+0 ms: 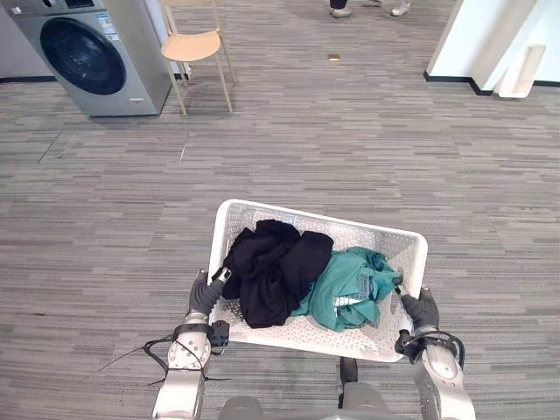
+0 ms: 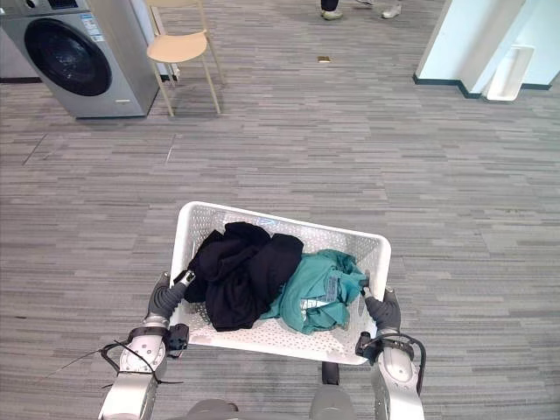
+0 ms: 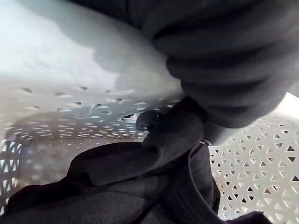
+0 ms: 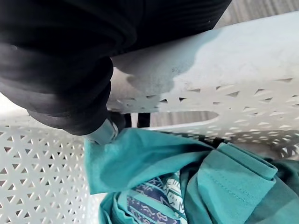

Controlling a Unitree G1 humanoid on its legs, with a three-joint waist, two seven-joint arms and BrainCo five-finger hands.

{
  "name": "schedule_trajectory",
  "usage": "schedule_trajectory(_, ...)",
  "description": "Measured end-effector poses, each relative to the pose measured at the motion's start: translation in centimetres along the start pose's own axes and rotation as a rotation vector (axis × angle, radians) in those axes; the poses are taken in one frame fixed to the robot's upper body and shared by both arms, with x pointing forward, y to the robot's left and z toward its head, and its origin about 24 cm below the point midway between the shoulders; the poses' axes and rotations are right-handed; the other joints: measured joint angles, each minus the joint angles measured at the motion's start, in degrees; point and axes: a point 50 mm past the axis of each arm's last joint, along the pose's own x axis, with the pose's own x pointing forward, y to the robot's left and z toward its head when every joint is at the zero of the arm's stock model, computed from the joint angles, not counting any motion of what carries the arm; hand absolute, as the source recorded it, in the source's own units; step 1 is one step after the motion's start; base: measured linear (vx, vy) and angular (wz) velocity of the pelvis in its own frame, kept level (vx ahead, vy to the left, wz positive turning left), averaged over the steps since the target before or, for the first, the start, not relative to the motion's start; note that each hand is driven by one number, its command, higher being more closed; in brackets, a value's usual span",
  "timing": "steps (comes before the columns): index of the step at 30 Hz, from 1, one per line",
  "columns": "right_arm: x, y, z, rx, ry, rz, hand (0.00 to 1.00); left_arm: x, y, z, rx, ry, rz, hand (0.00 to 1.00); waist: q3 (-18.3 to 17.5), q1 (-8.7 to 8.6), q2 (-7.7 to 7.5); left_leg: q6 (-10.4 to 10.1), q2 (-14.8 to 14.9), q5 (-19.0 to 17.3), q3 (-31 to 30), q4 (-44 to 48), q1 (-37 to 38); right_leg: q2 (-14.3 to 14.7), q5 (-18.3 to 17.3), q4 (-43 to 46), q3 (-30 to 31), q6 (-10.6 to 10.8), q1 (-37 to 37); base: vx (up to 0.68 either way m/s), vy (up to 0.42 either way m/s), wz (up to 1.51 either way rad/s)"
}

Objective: Pick up the laundry basket with both hands and put the clothes into the washing machine.

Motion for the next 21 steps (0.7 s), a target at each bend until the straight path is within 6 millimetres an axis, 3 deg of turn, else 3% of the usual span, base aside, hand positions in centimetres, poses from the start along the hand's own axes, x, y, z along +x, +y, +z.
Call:
schedule_trajectory(4, -0.9, -0.3, -1.4, 0.004, 0.054, -0.015, 1.0, -0.8, 0.0, -1.0, 0.013, 0.04, 0.008, 1.0, -0.03, -0.66, 0.09, -0.09, 0.3, -0.37, 0.07, 1.35, -0.02, -0.8, 0.14, 0.0, -0.56, 0.23, 0.79, 0.04, 0.03, 0.01)
schedule_trajectory(8, -1.4, -0.7, -1.9, -0.003, 0.077, -0.027, 1.0, -1.6, -0.2, -1.8, 0.011, 0.078, 0.015, 1.0, 0.2, -0.14, 0.0, 0.75, 0.04, -2.6, -1.66, 3.68, -0.96, -1.83, -0.08, 1.36, -3.18, 0.51, 2.38, -0.05, 0.059, 0.36)
schedule_trajectory(10, -1.5, -0.8, -2.0, -0.012, 0.081, -0.034, 1.0, -2.0, -0.3, -2.2, 0.006, 0.095, 0.017, 1.0, 0.47, 0.21, -0.06, 1.71, -1.3, -3.61, -3.22, 4.35, -1.09, -3.7, -2.47, 8.19, -4.47, 0.69, 0.47, -0.08, 0.064, 0.43)
schedule_trajectory(11, -1.6, -0.9, -2.1, -0.014, 0.087, -0.038, 1.0, -2.2, -0.3, -2.4, 0.001, 0.105, 0.018, 1.0, 0.95, 0.22, 0.04, 2.68, -2.32, -4.18, -4.06, 4.47, -0.61, -4.54, -4.56, 16.62, -3.99, -1.79, -2.83, -0.07, 0.079, 0.41)
schedule_trajectory(12, -1.8, -0.8, -2.3, -0.016, 0.095, -0.034, 1.0, -2.4, -0.1, -2.6, 0.005, 0.115, 0.024, 1.0, 1.5, 0.82, -0.02, 3.46, -3.01, -4.54, -4.22, 4.5, 0.46, -4.9, -5.23, 26.15, -1.07, -2.98, -6.64, -0.05, 0.069, 0.35)
schedule_trajectory(13, -1.8, -0.7, -2.4, -0.015, 0.1, -0.031, 1.0, -2.6, -0.1, -2.7, 0.008, 0.121, 0.025, 1.0, 1.87, 1.0, -0.1, 3.91, -3.22, -4.68, -4.47, 4.56, 1.24, -4.73, -5.47, 30.87, 0.76, -2.84, -8.31, 0.04, -0.005, 0.36)
schedule_trajectory(15, -2.5, 0.2, -3.0, 0.005, 0.124, -0.017, 1.0, -2.9, 0.8, -3.2, 0.03, 0.14, 0.045, 1.0, 1.92, 0.82, -0.39, 4.64, -3.0, -5.0, -7.17, 4.52, 2.42, -1.71, -13.96, 41.78, 2.19, -0.87, -11.7, 0.13, -0.097, 0.53)
schedule_trajectory(18, -2.3, 0.2, -2.4, 0.003, 0.097, -0.019, 1.0, -2.6, 0.7, -2.8, 0.031, 0.121, 0.037, 1.0, 1.73, 0.68, -1.05, 3.21, -2.34, -5.83, -10.59, 4.3, 1.13, 1.08, -18.97, 36.25, -1.18, -1.28, -13.74, 0.21, -0.195, 0.5)
schedule_trajectory(20, -2.0, 0.0, -2.1, 0.0, 0.087, -0.026, 1.0, -2.4, 0.5, -2.5, 0.028, 0.109, 0.032, 1.0, 2.1, 0.79, -0.19, 1.15, -0.39, -7.03, -11.62, 3.48, 1.3, 3.06, -17.98, 32.1, 0.01, -2.78, -16.96, 0.32, -0.318, 0.44)
schedule_trajectory(21, -2.0, -0.2, -2.1, 0.005, 0.087, -0.033, 1.0, -2.1, 0.3, -2.3, 0.027, 0.097, 0.025, 1.0, 2.34, 0.4, 0.34, -0.39, 1.24, -7.92, -13.62, 2.07, 2.35, 3.31, -15.25, 28.72, 1.97, -3.34, -18.57, 0.48, -0.433, 0.67)
